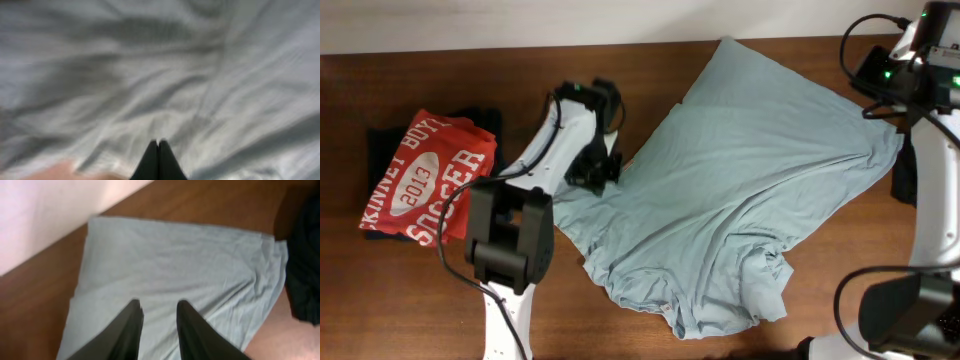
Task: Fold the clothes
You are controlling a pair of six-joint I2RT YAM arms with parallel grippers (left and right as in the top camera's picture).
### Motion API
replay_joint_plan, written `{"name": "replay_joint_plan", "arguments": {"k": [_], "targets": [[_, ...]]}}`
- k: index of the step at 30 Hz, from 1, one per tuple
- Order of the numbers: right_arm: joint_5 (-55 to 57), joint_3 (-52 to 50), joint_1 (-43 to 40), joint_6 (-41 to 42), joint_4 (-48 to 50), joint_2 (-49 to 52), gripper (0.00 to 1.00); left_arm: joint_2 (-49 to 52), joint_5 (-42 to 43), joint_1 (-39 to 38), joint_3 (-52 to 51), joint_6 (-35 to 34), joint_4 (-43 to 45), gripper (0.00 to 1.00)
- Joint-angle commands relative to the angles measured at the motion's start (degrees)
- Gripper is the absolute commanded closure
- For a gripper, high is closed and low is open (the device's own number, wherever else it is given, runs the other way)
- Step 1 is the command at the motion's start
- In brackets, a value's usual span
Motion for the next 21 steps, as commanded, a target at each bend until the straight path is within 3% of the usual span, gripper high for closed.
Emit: {"name": "replay_joint_plan", "arguments": {"k": [1, 8, 12, 16, 21], "targets": [[-0.9, 0.5, -0.2, 0.0, -0.9, -1.9, 0.72, 0.0, 3.4, 0.5, -7.6, -0.5, 5.9, 0.99], [-0.9, 0.5, -0.2, 0.0, -1.8, -1.9, 0.74, 0.0, -0.9, 0.5, -12.7, -0.3, 14.5, 0.99], [-0.9, 0.5, -0.2, 0.0, -1.9, -1.9, 0.75, 0.0, -7.6, 1.4, -13.2, -0.3, 18.1, 0.99], [-0.9, 0.5, -0.2, 0.0, -1.9, -1.9, 0.75, 0.0, -14.2, 5.0, -13.0, -0.5, 22.6, 0.99], [-0.9, 0.5, -0.2, 0.0, -2.3, -1.9, 0.78, 0.0, -13.9, 13.9, -11.0, -0.5, 27.5, 0.99]]}}
